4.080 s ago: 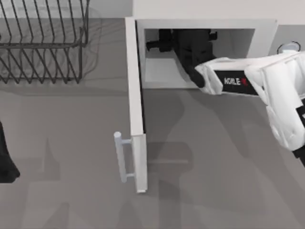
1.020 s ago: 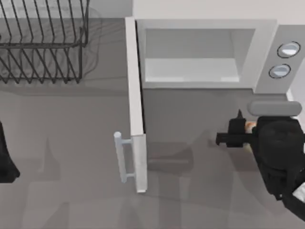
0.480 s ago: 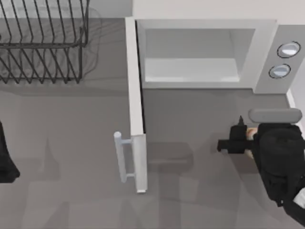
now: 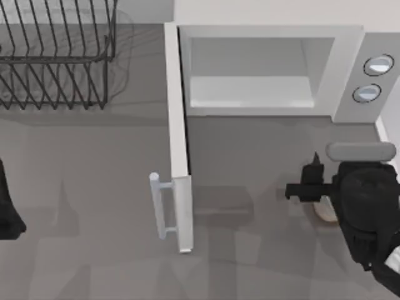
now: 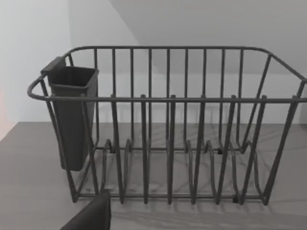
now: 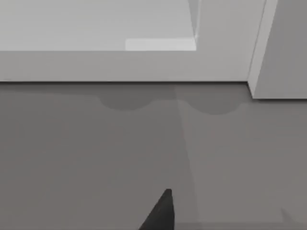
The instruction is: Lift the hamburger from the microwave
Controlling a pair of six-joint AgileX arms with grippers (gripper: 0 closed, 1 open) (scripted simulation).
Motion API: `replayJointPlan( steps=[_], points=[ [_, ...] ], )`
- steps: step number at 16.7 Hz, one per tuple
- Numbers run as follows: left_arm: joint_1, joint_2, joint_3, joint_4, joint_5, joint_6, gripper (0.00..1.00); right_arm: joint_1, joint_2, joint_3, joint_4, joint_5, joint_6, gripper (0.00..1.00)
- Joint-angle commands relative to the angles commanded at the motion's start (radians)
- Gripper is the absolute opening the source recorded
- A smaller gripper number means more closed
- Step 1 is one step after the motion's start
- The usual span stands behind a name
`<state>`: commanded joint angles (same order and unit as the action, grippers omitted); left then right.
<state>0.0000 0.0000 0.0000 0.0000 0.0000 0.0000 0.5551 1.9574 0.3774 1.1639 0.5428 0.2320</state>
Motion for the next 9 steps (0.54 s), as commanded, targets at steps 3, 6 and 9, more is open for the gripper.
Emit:
replayJointPlan(
  steps=[3,6,9],
  points=[
    [0.000,0.000,0.000,0.000,0.000,0.000,1.00,0.000,0.000,0.000,0.000,0.000,0.000,0.98],
    [0.000,0.000,0.000,0.000,0.000,0.000,1.00,0.000,0.000,0.000,0.000,0.000,0.000,1.00],
    [0.000,0.000,0.000,0.000,0.000,0.000,1.00,0.000,0.000,0.000,0.000,0.000,0.000,1.00]
  ],
)
